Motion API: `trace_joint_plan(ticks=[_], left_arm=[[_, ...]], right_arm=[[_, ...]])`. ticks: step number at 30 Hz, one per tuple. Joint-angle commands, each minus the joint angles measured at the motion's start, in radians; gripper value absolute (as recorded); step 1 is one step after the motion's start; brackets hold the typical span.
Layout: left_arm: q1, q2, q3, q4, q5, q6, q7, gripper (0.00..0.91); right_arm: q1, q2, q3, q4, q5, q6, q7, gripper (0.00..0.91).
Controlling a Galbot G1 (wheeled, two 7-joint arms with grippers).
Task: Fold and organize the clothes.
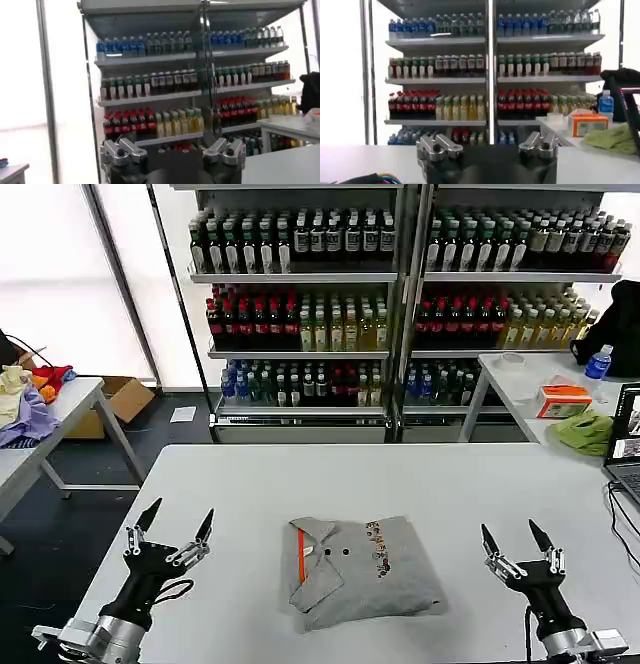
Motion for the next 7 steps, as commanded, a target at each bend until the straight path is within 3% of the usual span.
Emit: trace_joint_plan(ticks=[1, 7], left_arm=[[0.002, -0.004, -0.029, 0.0, -0.002, 0.003, 0.035, 0.907], [-0.002, -0.006, -0.043, -0.005, -0.012, -0.002, 0.048, 0.907]], right_arm=[[-0.002, 0.002, 0.01, -0.002, 0.001, 0.014, -0.011, 0.907], [-0.002, 0.005, 0.02, 0.005, 0.013, 0.012, -0.012, 0.907]])
